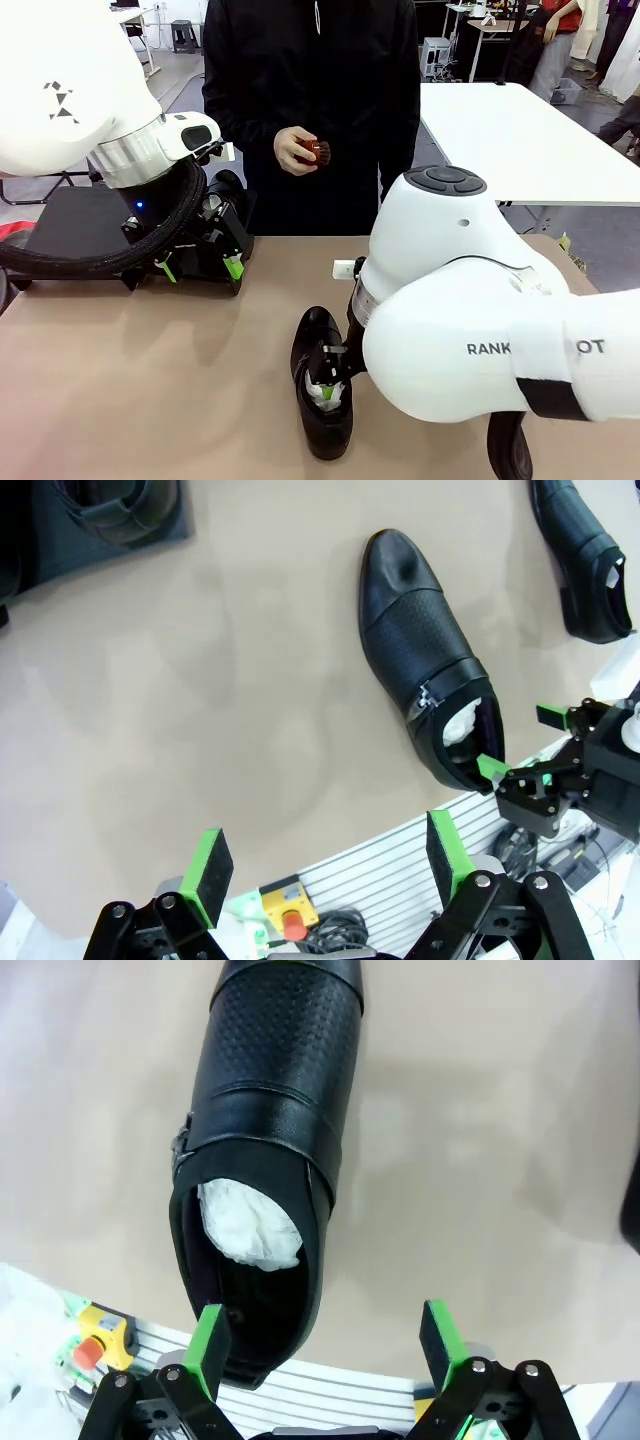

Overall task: Organize the shoes by placing them on the stand.
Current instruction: Pick up one Shoe and place it in the middle of the table, then place the Shoe from the middle of the table onto the Shoes Stand.

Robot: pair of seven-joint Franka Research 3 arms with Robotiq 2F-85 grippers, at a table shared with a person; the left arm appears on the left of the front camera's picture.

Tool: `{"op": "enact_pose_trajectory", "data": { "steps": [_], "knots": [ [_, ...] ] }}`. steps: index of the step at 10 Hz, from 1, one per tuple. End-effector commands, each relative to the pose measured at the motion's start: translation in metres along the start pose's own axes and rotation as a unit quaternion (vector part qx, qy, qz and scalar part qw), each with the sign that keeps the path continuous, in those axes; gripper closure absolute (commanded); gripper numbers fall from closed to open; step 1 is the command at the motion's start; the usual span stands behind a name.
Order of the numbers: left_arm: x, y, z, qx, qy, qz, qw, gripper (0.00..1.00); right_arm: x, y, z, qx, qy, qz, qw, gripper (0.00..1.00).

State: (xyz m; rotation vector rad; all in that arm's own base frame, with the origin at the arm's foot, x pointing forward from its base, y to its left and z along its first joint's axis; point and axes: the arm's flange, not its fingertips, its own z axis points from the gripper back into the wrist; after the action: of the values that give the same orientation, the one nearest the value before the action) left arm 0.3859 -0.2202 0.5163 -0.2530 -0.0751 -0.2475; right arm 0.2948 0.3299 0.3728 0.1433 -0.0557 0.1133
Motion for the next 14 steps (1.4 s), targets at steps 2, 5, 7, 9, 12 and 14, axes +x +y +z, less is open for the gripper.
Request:
{"op": "enact_pose_trajectory", "data": {
  "steps": [2,5,7,9,12,14],
  "knots": [
    [-0.001,0.001,0.002,-0.001,-0.006,0.003,1.000,0.00,0.011,0.002,-0.003,0.013,-0.011,-0.021,1.000,0.00],
    [-0.001,0.001,0.002,-0.001,-0.006,0.003,1.000,0.00,0.011,0.002,-0.003,0.013,-0.011,-0.021,1.000,0.00],
    [-0.001,0.001,0.002,-0.001,-0.006,0.003,1.000,0.00,0.011,0.002,-0.003,0.013,-0.011,-0.021,1.000,0.00],
    [-0.001,0.001,0.002,-0.001,-0.006,0.003,1.000,0.00,-0.007,-0.021,0.024,-0.001,-0.026,0.013,1.000,0.00],
    [0.000,0.000,0.000,0.000,0.000,0.000,1.000,0.00,0.004,-0.111,0.097,-0.024,-0.090,-0.074,0.993,0.00],
    [-0.022,-0.036,-0.020,0.038,-0.029,0.084,0.995,0.00,0.011,-0.143,0.113,-0.016,-0.110,-0.124,0.986,0.00]
  ]
}}
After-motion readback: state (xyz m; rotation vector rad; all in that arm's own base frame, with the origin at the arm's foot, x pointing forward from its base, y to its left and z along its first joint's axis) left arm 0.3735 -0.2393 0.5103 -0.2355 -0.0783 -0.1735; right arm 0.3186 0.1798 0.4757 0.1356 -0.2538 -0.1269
